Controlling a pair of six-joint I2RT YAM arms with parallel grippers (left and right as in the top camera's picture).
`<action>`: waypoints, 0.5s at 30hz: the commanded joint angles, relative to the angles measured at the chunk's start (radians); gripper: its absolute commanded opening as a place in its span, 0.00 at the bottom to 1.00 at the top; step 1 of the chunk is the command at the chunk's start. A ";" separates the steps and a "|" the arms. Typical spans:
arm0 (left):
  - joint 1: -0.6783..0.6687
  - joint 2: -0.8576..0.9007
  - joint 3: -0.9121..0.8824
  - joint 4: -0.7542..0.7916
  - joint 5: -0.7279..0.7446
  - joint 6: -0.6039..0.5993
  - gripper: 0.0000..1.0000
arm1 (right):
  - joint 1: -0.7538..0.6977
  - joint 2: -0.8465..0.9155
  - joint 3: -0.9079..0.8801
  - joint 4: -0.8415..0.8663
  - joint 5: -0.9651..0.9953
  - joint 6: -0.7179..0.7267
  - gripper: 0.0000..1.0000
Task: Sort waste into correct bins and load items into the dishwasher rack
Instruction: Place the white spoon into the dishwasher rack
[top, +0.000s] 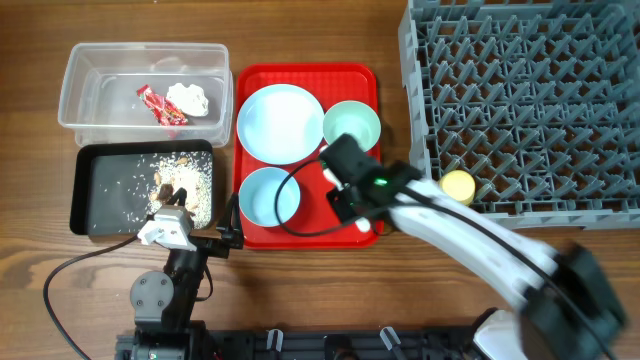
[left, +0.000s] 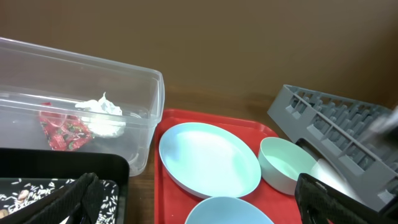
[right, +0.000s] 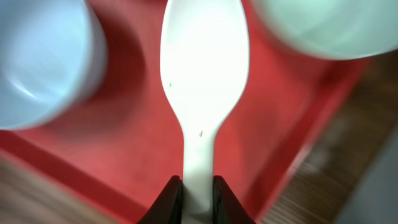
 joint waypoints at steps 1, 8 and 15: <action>0.008 -0.011 -0.009 0.003 0.009 0.020 1.00 | -0.071 -0.172 0.017 -0.028 -0.015 0.122 0.12; 0.008 -0.011 -0.009 0.003 0.009 0.020 1.00 | -0.360 -0.328 0.023 -0.027 -0.018 0.051 0.17; 0.008 -0.011 -0.009 0.003 0.008 0.020 1.00 | -0.579 -0.164 0.023 0.100 -0.018 -0.063 0.18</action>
